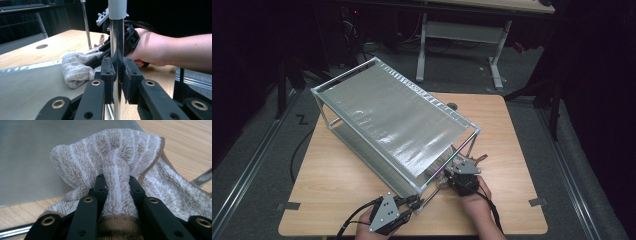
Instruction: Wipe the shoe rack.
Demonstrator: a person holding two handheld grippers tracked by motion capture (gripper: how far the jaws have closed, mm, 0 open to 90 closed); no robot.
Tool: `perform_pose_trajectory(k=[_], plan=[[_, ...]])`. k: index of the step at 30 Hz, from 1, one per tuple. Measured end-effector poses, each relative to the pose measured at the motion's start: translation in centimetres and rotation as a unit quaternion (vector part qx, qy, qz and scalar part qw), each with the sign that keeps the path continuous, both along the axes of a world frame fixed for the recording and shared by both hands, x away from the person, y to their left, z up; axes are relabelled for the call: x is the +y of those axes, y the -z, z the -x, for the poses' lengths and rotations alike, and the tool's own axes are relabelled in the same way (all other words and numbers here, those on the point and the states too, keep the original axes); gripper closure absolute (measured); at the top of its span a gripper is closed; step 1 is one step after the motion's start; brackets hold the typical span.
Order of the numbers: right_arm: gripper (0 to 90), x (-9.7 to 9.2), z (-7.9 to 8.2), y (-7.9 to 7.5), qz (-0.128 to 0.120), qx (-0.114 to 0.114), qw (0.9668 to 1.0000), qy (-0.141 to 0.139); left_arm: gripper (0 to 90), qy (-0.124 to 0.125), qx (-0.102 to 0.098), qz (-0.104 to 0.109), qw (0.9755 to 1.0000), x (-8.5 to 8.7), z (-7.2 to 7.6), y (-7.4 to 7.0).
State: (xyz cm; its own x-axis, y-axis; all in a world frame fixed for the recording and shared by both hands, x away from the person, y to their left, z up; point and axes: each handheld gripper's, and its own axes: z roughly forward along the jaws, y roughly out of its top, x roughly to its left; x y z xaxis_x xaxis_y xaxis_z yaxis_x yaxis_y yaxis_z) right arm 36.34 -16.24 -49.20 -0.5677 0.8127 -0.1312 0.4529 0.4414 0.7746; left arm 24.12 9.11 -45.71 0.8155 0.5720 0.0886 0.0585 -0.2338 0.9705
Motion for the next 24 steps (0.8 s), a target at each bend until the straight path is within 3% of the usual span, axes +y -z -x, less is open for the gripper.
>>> perform_pose_trajectory(k=[14,20,24], plan=[[74.0,-1.2,1.0,0.0,0.001,-0.003,1.0,0.009,79.4,-0.033,-0.005,-0.013,0.9993,1.7,-1.4,-0.2],[74.0,-1.4,1.2,0.1,-0.003,-0.007,0.9999,0.015,79.3,-0.046,-0.01,-0.003,0.9989,1.9,-1.7,0.1],[73.8,-1.5,1.3,0.1,-0.011,-0.009,0.9997,0.019,79.8,-0.051,-0.002,0.013,0.9986,1.9,-1.6,0.3]])
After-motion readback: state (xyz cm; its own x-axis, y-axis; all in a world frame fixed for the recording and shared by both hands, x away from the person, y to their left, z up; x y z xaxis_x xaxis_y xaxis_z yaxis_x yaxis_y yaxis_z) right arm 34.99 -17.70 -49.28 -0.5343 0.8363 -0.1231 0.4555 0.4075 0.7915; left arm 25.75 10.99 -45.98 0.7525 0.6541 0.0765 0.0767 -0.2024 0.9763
